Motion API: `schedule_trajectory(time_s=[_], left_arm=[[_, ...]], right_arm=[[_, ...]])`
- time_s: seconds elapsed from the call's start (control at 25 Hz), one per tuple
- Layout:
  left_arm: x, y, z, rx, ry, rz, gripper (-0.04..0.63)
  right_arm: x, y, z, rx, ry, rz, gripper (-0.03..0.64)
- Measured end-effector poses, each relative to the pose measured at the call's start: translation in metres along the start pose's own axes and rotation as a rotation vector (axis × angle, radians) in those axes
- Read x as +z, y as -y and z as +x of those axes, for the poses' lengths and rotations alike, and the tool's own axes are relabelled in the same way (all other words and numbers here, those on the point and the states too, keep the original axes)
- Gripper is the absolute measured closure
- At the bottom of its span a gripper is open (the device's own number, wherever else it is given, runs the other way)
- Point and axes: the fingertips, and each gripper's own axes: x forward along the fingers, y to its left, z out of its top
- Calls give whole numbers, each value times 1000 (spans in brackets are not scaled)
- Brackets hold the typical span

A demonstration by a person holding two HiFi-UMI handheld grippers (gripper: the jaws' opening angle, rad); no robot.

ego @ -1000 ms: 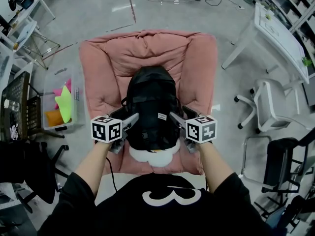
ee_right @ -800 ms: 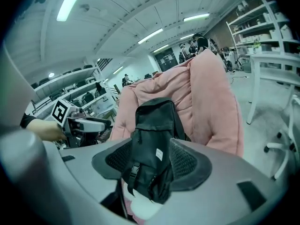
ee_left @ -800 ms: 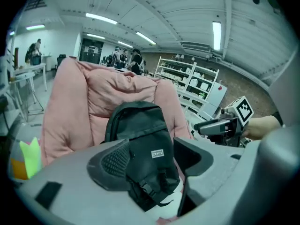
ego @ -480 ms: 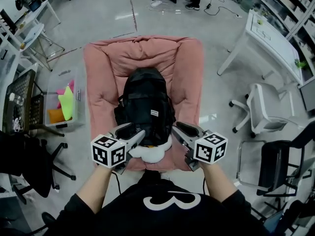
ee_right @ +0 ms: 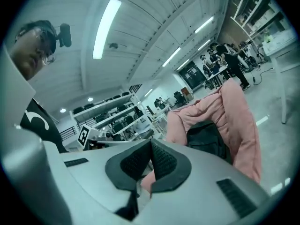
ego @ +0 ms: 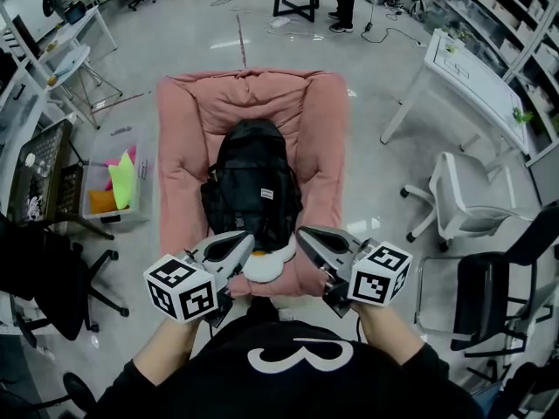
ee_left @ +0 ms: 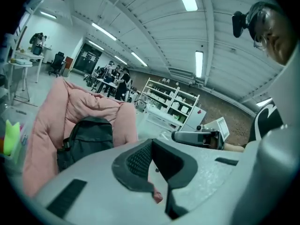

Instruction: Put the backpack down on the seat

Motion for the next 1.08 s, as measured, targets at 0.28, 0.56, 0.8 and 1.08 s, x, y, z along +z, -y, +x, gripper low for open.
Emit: schedule_trajectory(time_s=[0.28,0.56,0.8,1.08], left_arm=[[14,53,-31,-26,91,74,589],[10,63,-38,-16,95,127,589],[13,58,-40,-4,121,137,589],[16,43,-35,13,118,145,589]], right_arm=[[8,-46,-31,32,41,-113,614],[11,-57,-44,32,54,-118,614],[8,-58,-46,18,39,-160,614],[9,-49,-32,10,32,-188,614]])
